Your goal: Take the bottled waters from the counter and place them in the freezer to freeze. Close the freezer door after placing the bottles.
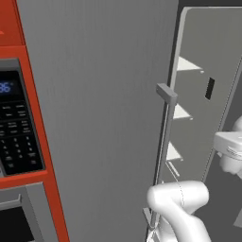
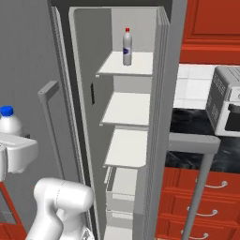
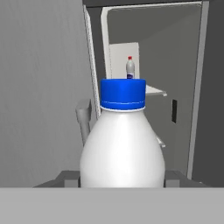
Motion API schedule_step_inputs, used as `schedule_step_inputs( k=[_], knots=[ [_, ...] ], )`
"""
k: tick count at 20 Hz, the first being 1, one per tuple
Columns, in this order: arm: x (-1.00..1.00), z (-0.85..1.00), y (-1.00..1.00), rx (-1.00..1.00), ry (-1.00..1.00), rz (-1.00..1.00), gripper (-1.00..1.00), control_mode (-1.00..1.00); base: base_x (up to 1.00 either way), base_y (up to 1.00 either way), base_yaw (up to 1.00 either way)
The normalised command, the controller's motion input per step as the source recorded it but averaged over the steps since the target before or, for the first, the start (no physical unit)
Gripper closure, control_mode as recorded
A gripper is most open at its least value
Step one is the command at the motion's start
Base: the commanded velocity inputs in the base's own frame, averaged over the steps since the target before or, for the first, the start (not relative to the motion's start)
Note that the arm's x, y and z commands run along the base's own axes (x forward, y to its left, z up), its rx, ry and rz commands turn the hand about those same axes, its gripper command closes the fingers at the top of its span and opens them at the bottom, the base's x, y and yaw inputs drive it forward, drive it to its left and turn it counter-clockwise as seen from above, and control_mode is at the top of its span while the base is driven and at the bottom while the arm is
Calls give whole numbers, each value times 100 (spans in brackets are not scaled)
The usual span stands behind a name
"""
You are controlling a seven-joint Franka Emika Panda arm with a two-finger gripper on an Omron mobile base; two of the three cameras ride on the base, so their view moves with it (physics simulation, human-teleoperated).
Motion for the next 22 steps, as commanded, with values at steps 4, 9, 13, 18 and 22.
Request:
schedule_step_inputs(
  k=[4, 9, 13, 18, 22],
  knots=[
    [0, 0, 0, 0, 0, 0, 100, 100, 56, -9, 0],
    [0, 0, 0, 0, 0, 0, 100, 100, 39, -39, 0],
    [0, 0, 0, 0, 0, 0, 100, 100, 33, -66, 0],
    [0, 0, 0, 0, 0, 0, 100, 100, 23, -36, 0],
    [0, 0, 0, 0, 0, 0, 100, 100, 13, -1, 0]
  ],
)
